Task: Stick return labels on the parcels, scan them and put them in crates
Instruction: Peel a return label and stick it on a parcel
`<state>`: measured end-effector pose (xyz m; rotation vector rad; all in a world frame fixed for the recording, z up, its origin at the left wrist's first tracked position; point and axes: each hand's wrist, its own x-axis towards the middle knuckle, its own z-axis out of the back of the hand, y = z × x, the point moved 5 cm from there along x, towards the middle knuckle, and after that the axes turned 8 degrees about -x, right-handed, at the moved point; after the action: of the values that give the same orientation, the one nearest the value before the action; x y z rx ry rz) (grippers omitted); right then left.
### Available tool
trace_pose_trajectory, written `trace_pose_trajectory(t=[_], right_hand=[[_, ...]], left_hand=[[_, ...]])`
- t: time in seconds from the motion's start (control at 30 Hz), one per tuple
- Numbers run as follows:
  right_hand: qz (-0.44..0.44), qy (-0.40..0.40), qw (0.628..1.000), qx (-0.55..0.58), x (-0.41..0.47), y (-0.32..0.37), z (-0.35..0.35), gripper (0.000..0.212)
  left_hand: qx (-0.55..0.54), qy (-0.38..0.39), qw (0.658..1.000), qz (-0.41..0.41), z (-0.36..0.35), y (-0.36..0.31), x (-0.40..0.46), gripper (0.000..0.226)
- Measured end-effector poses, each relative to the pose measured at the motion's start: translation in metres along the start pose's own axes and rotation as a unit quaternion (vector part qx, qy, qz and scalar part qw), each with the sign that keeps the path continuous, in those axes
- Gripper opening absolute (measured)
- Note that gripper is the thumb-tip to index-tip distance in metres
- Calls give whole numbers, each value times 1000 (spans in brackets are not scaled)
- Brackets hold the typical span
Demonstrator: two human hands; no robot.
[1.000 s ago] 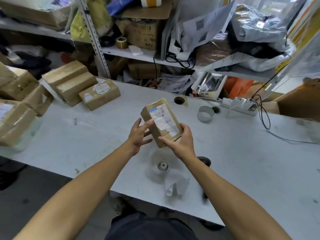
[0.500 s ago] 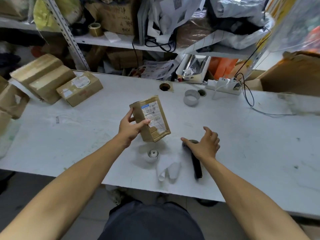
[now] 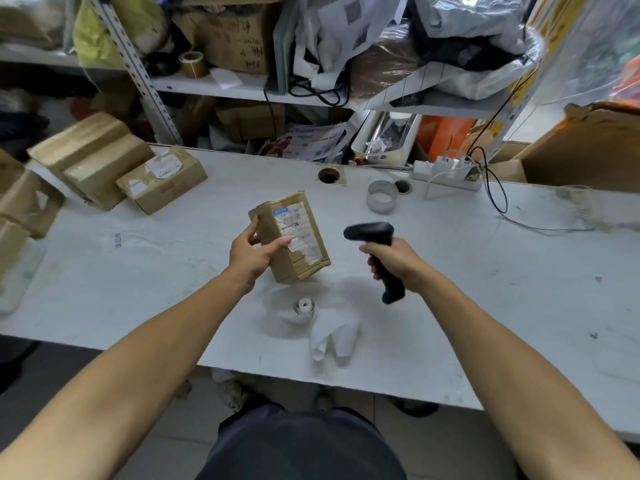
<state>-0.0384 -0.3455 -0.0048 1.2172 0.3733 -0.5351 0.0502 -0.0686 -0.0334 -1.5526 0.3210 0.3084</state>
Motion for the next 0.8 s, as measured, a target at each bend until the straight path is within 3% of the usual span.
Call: trace_pose_trajectory(t=[0.1, 0.23, 0.53, 0.8], right_hand=[[68, 44, 997, -12, -12, 52, 8, 17], [93, 65, 993, -37, -26, 89, 21, 16], [102, 95, 988, -67, -41, 104, 23, 13], [117, 95, 987, -57, -44, 105, 24, 24]], left_hand=[[-30, -8, 999, 15, 5, -2, -1, 91], [-54, -20, 998, 26, 12, -4, -3, 88], [-74, -37, 996, 41, 22, -3, -3, 86], [-85, -53, 994, 54, 29, 3, 0, 89]])
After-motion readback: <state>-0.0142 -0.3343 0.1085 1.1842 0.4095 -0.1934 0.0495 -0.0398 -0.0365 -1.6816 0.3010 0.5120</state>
